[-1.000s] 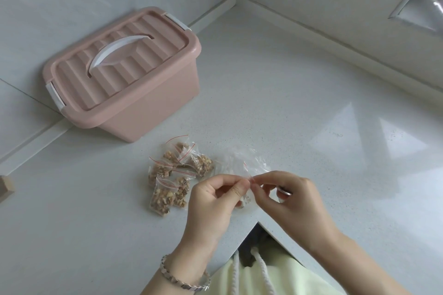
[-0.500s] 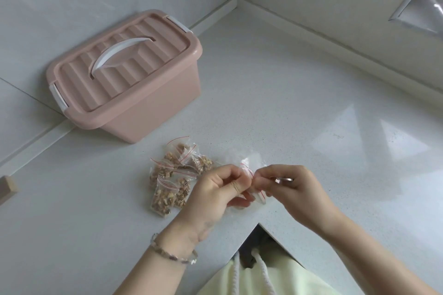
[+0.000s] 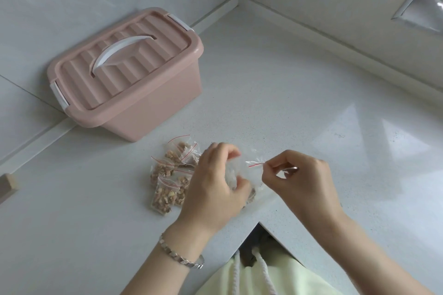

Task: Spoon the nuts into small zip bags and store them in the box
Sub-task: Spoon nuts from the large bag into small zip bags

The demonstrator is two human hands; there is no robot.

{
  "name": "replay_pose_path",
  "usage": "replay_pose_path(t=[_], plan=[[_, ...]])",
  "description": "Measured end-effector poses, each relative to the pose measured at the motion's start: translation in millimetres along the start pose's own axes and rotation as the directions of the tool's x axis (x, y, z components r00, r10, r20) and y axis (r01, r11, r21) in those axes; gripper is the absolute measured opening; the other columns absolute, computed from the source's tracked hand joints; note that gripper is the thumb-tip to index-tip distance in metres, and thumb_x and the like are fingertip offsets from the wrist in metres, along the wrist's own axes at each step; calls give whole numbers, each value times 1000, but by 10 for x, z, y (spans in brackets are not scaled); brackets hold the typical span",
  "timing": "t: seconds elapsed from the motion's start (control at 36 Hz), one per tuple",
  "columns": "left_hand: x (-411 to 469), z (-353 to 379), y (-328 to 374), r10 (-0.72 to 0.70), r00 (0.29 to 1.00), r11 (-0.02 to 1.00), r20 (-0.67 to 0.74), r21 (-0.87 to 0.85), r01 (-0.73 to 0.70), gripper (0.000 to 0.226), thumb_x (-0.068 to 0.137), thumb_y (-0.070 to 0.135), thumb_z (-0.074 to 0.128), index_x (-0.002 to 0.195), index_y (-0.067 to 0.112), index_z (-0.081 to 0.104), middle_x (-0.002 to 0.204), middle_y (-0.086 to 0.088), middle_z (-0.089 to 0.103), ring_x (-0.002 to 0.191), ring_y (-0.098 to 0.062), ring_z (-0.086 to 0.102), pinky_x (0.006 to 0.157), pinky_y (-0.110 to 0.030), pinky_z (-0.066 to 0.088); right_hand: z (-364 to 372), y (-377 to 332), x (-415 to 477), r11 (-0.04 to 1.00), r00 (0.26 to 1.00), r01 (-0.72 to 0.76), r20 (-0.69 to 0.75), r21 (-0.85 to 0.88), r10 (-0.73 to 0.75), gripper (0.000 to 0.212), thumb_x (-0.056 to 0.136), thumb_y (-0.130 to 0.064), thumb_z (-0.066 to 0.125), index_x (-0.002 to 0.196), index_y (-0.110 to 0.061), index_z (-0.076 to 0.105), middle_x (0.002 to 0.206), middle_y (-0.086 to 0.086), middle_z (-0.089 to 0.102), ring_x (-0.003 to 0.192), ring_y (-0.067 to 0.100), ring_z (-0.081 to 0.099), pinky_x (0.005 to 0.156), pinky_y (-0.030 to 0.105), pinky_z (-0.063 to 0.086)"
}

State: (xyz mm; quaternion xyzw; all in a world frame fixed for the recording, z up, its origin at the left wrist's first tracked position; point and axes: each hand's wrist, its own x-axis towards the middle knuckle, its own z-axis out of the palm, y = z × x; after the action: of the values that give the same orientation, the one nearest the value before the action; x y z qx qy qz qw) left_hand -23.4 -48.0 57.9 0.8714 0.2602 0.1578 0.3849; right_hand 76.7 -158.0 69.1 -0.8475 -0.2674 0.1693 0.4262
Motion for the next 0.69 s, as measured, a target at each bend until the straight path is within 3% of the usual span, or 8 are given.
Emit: replay_pose_path(t=[0.08,0.14,0.19,0.28,0.36,0.44,0.56,0.69], plan=[[-25,9,-76,189,964,977,185,-129,-167,59,75,32,56,131,21,40,139,16,37,135,1,24,110,-13,18,-34,-69,15,994,997,-39,70,100,32,17,71,-8,71,58,-18,66,52,-11,61,50,-4,52,53,4,36],[-43,52,-80,216,948,971,234,-159,-182,84,69,46,67,139,31,23,143,32,20,139,2,13,112,-14,13,-32,-99,14,986,991,-70,125,151,51,19,71,-8,70,56,-20,65,53,-14,61,46,-1,49,51,5,37],[-42,124,-83,203,969,977,142,-87,-193,93,64,55,67,139,30,18,136,31,27,135,1,23,111,-15,18,-18,-120,6,979,985,-93,157,180,64,20,71,-9,70,55,-21,64,48,-17,57,43,1,45,49,7,36],[-45,228,-104,176,984,980,-35,-89,-179,82,67,48,65,134,27,22,119,14,44,120,-5,42,103,-19,34,11,-139,-5,977,979,-104,190,187,68,19,71,-10,69,56,-20,64,47,-18,55,43,2,42,49,8,37],[-55,263,-110,117,991,978,-64,-166,-126,79,65,43,65,132,31,23,110,18,45,113,-4,48,96,-27,42,27,-146,-1,977,978,-108,196,181,72,19,70,-10,69,55,-21,64,49,-18,56,43,2,43,50,7,37],[-60,286,-145,127,988,975,-85,-172,-140,79,65,39,66,132,31,25,108,19,43,105,-7,50,93,-28,43,26,-149,12,978,975,-124,202,170,89,20,70,-11,68,54,-21,62,47,-19,55,43,0,44,48,6,36],[-66,327,-211,189,976,975,-106,-99,-200,71,69,33,65,131,22,31,105,5,46,102,-13,48,94,-31,41,43,-136,5,968,969,-166,215,186,125,20,69,-10,68,53,-20,61,44,-16,53,41,0,42,43,7,31],[-83,362,-213,162,977,981,-135,-85,-174,55,71,42,61,118,22,39,107,9,46,102,-10,49,92,-31,43,73,-112,-10,974,969,-165,210,153,131,19,69,-12,68,54,-21,61,46,-16,54,43,0,44,42,7,30]])
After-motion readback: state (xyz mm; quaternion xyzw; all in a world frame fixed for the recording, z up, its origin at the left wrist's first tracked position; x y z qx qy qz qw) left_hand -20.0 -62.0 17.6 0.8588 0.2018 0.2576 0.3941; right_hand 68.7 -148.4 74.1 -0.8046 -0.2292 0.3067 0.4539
